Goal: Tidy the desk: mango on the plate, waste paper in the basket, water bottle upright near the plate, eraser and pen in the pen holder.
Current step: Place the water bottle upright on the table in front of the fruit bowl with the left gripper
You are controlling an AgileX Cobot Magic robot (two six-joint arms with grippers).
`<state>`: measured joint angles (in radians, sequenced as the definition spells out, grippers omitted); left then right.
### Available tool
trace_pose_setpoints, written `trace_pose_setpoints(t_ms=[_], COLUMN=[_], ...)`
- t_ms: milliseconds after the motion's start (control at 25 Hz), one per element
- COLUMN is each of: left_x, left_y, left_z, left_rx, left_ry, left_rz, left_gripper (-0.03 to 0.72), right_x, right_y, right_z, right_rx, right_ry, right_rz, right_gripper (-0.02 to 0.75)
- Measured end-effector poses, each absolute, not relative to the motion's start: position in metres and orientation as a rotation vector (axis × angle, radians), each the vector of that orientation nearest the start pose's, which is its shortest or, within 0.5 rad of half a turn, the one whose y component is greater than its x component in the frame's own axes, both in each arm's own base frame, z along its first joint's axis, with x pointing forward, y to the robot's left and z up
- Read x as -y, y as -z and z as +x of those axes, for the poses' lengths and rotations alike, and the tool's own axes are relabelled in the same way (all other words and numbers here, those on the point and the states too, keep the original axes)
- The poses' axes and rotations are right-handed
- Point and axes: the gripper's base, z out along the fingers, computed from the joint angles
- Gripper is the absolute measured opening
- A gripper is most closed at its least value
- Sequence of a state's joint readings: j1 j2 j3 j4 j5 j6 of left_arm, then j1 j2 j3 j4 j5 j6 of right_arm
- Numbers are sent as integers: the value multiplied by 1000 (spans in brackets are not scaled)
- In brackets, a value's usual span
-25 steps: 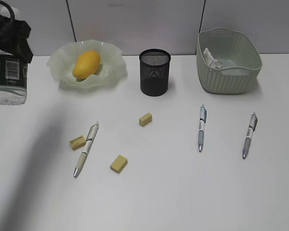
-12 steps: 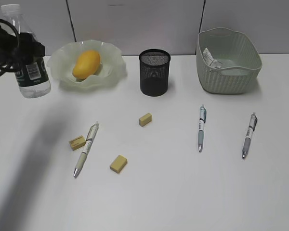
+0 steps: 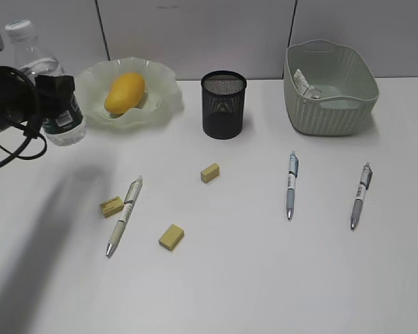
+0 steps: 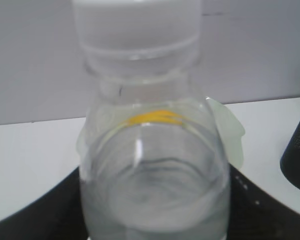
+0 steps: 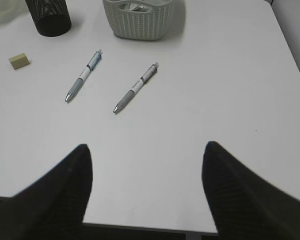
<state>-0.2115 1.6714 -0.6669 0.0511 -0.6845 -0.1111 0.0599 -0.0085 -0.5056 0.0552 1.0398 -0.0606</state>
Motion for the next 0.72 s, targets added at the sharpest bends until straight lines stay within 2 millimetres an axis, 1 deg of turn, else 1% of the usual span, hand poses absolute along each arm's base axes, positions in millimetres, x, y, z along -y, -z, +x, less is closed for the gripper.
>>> trace_pose_setpoints(t_ms=[120,320,440,560,720], left_x=[75,79,84,89,93], left_y=[-179,-152,-144,-140,-131], left_z=[323,331,338,347,359], left_rx=[-1768,-1771,-1779,-1774,-1781], left_ry=[243,259,269,277,254], left_rz=[177,212,262,311,379], left_gripper=[517,517,517,517,517], right_x=[-4,-4,-4,-4,-4], right_y=[-281,-281,-281,-281,-281], right_z=[-6,-6,-6,-6,-6], right_rx=[-2005,-2005,-2005,-2005,-2005], right_ry=[-65,-65,-65,-65,-65], right_rz=[-123,-123,-123,-123,-123], right_gripper=[541,541,541,541,541])
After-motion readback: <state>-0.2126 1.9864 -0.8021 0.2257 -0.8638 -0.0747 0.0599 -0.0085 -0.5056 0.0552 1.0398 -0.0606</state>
